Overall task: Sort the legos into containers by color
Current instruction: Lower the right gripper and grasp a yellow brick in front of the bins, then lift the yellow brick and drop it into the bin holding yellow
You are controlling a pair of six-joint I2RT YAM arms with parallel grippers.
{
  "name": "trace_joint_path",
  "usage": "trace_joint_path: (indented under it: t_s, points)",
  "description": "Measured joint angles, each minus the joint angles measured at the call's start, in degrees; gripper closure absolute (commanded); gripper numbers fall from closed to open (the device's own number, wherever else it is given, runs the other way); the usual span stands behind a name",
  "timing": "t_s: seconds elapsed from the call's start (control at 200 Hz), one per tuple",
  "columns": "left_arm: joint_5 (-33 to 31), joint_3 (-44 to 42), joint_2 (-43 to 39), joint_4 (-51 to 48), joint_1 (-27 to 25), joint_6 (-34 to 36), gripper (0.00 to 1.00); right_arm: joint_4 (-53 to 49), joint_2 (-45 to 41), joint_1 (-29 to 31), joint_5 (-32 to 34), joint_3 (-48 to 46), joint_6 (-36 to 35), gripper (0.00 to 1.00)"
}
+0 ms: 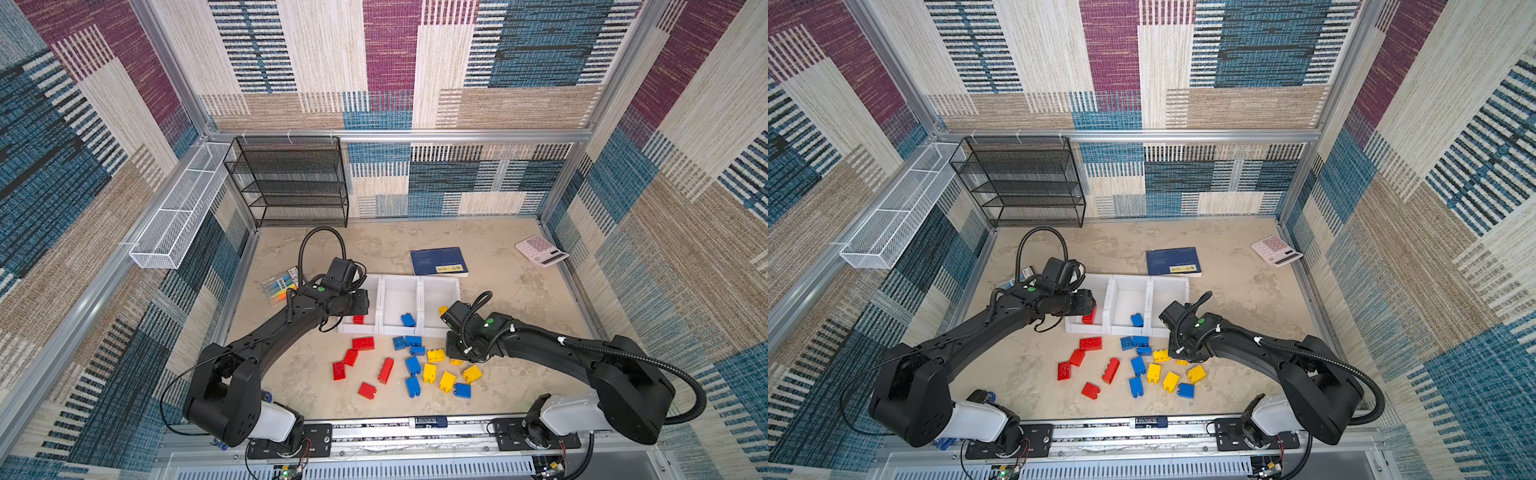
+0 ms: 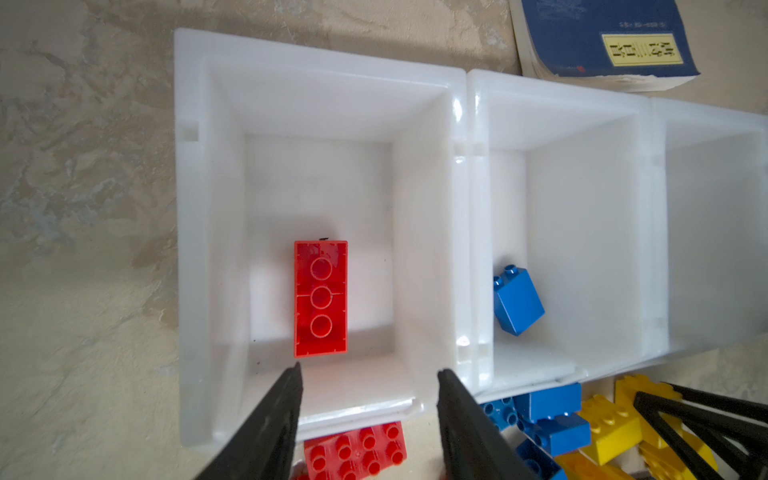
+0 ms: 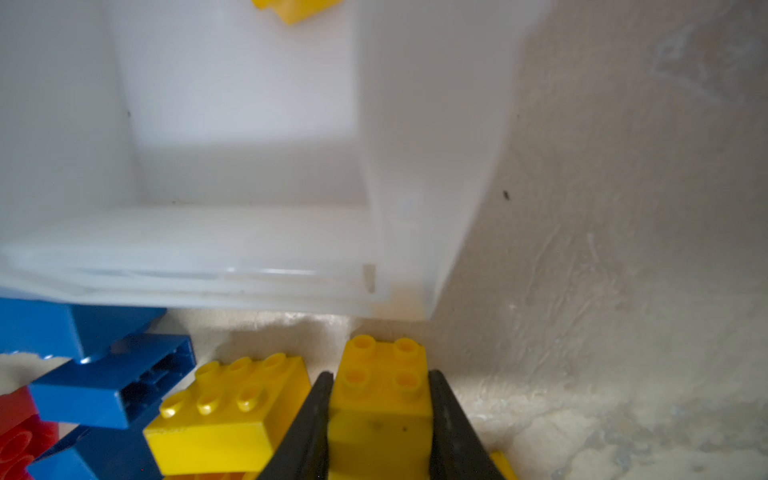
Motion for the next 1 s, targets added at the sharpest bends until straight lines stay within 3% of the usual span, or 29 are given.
trace_joint_path:
  t_s: [0.28, 0.556, 0.636, 0.706, 0.786, 0.997]
  points:
    - [0.04, -0.44, -1.97, 0.2, 0.22, -0.02, 0.44, -2.62, -3.02, 0.15, 3.43, 11.28, -2.8, 0.67]
    - [0.2, -1.64, -3.37, 0.59, 0.37, -0.5, 0.44, -0.57, 9.01, -1.68, 6.47, 20.04, -9.25, 0.66]
    - [0.2, -2.05, -3.89, 0.57, 0.37, -0.74, 0.44, -0.09, 10.27, -2.14, 6.27, 20.13, -10.27, 0.53]
    - [0.2, -2.34, -4.26, 0.59, 0.37, -0.87, 0.44, 0.48, 10.58, -2.45, 6.29, 20.24, -10.54, 0.35]
    - [0.22, -2.64, -4.48, 0.61, 0.37, -0.9, 0.43, 0.7, 10.58, -2.51, 6.27, 20.26, -11.3, 0.26]
    - [0.22, -2.69, -4.46, 0.55, 0.37, -0.9, 0.43, 1.55, 10.23, -2.73, 5.84, 20.22, -11.32, 0.22]
